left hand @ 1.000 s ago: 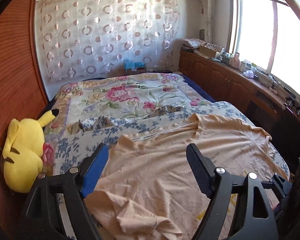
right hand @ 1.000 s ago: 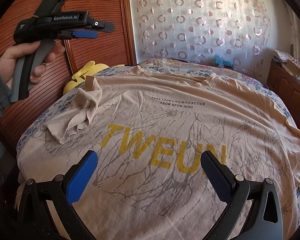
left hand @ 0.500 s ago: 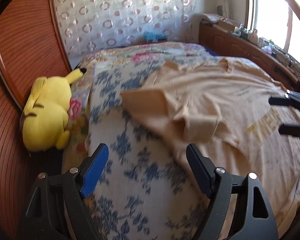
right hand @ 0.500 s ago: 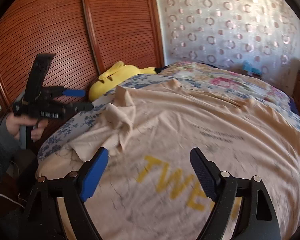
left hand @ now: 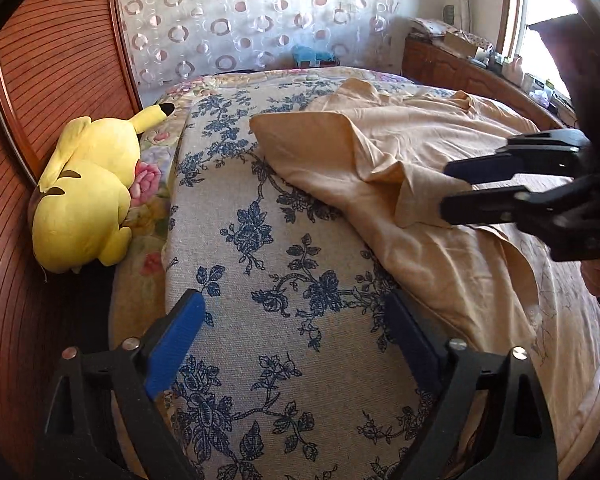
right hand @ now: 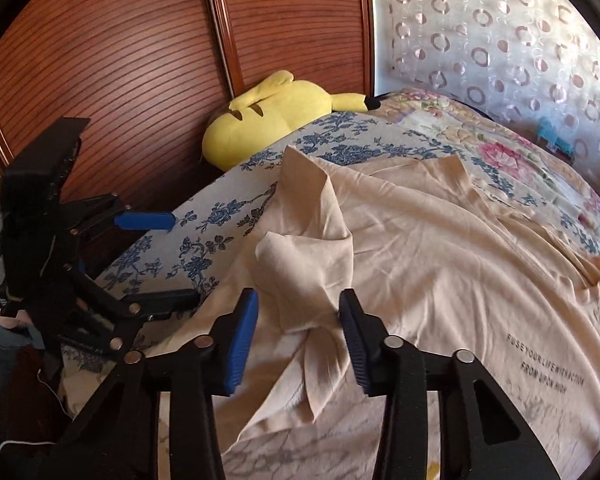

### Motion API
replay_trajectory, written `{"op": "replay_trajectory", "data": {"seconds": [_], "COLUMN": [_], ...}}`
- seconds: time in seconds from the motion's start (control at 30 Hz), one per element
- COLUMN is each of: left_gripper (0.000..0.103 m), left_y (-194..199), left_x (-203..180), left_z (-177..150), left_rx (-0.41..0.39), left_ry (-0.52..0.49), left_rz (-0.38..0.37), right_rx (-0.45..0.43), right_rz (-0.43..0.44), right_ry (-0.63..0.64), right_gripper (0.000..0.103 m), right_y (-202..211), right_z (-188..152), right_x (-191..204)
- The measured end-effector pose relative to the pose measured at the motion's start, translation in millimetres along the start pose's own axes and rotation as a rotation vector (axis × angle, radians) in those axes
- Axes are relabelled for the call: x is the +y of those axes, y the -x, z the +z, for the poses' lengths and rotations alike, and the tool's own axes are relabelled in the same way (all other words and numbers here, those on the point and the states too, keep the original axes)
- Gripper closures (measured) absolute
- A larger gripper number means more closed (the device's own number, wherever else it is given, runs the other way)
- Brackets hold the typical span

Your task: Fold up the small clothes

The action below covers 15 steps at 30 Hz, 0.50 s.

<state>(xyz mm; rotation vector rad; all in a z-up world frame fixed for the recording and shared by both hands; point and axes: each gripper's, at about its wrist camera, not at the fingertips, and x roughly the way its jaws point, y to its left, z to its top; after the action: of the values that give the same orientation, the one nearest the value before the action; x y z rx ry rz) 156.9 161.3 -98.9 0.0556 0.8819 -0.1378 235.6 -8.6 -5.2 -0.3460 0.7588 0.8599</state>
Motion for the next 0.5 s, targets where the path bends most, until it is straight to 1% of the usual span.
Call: {"op": "replay_trajectory", "data": {"seconds": [0.07, 0.1, 0.13, 0.23, 0.33, 0.43, 0.5], "left_gripper": [0.007, 0.007, 0.007, 0.007, 0.007, 0.007, 0.007], "left_y": [-1, -1, -1, -1, 1, 0, -1], "left_x": [-2, -1, -1, 0, 3, 3, 2], "left_z": [0, 1, 1, 1, -2, -1, -1], "left_rx": [0.004, 0.004, 0.004, 0.003, 0.0, -0.002, -0.003], "left_ry": [-0.005, -0.004, -0.004, 0.003, 0.021, 0.029, 0.032], "left_rz": [0.002, 0.001, 0.001, 0.006, 0.016, 0.025, 0.029], "right_rx": [0.026, 0.04, 0.048, 0.03, -0.018, -0.061, -0.077], "right_rz": [-0.001, 0.006, 0.01, 0.022, -0.02, -0.045, -0.077], "right_ry": [-0.003, -0.009, -0.012, -0.049, -0.109, -0.215, -0.259], "right_gripper": [0.072, 0.075, 0.08, 0.094, 0.097, 0.098, 0.097], "right_y": [-9, -12, -13, -8, 6, 15, 18], "right_z": [5, 6, 7, 7, 3, -7, -13], "right_x": [1, -1, -2, -14, -28, -50, -60]}}
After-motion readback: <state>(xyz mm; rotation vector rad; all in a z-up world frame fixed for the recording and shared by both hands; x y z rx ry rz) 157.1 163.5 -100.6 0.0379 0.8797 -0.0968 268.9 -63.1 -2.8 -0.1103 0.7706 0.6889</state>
